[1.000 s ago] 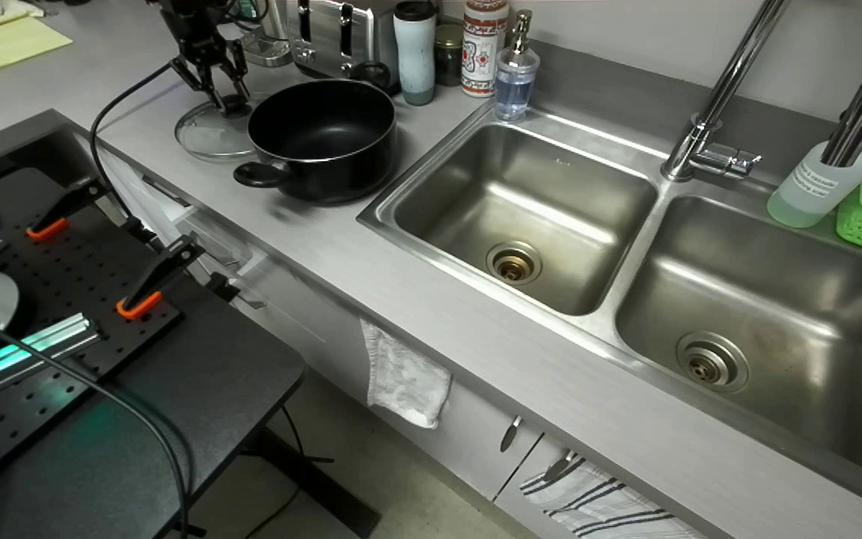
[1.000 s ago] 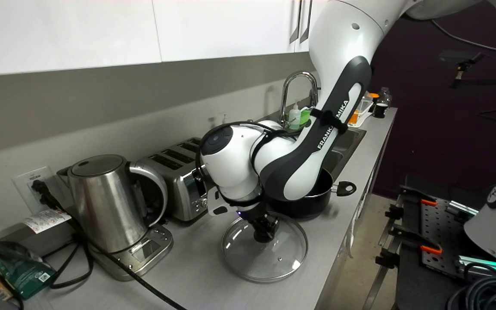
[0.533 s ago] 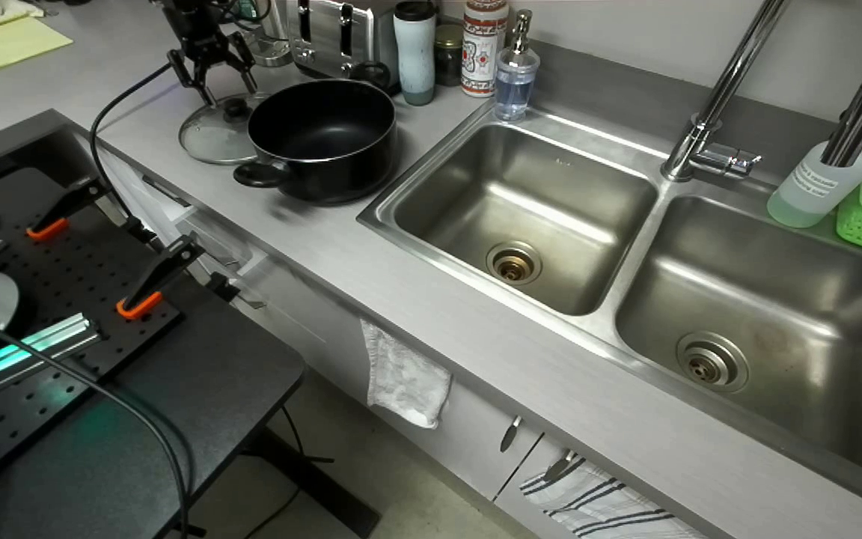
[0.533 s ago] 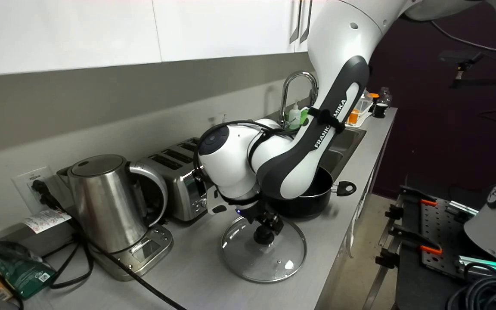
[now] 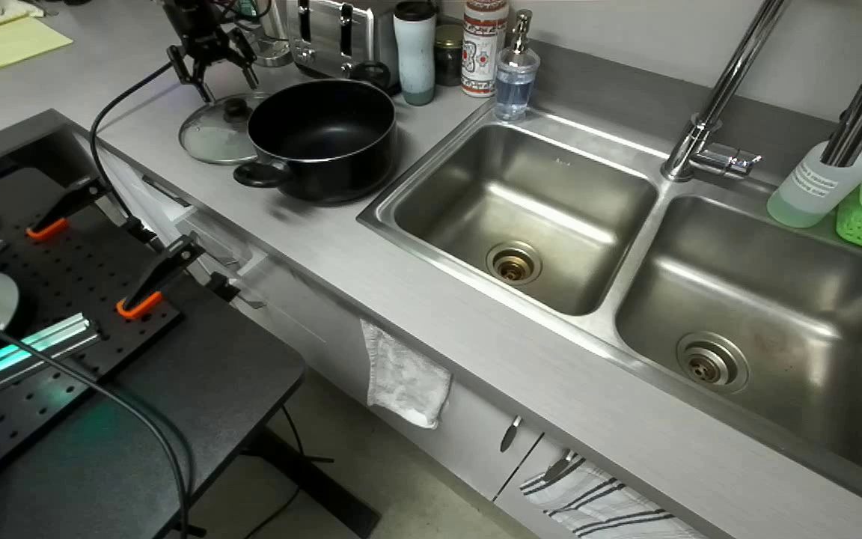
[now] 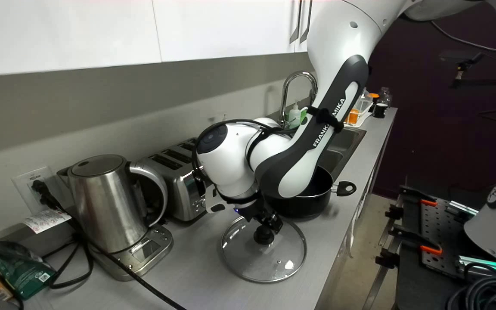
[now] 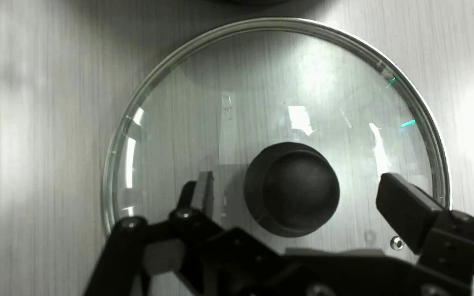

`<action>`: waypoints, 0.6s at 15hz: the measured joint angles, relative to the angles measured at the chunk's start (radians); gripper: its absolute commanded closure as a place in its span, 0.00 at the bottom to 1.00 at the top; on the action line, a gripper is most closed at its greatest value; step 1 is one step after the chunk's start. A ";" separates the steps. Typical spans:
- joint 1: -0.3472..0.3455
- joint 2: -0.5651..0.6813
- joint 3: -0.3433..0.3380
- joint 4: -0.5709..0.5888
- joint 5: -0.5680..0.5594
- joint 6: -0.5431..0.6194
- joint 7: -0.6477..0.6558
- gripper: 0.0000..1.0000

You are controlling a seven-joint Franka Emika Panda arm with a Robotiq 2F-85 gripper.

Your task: Take the lid off of the pot

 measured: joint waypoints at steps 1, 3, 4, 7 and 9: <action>0.000 -0.001 0.000 0.000 0.000 0.000 0.000 0.00; 0.002 -0.003 0.002 0.000 0.000 0.000 0.001 0.00; 0.003 -0.005 0.003 0.000 0.000 0.001 0.003 0.00; 0.004 -0.019 0.010 -0.006 0.000 0.003 0.032 0.00; 0.004 -0.033 0.015 -0.011 0.001 0.003 0.065 0.00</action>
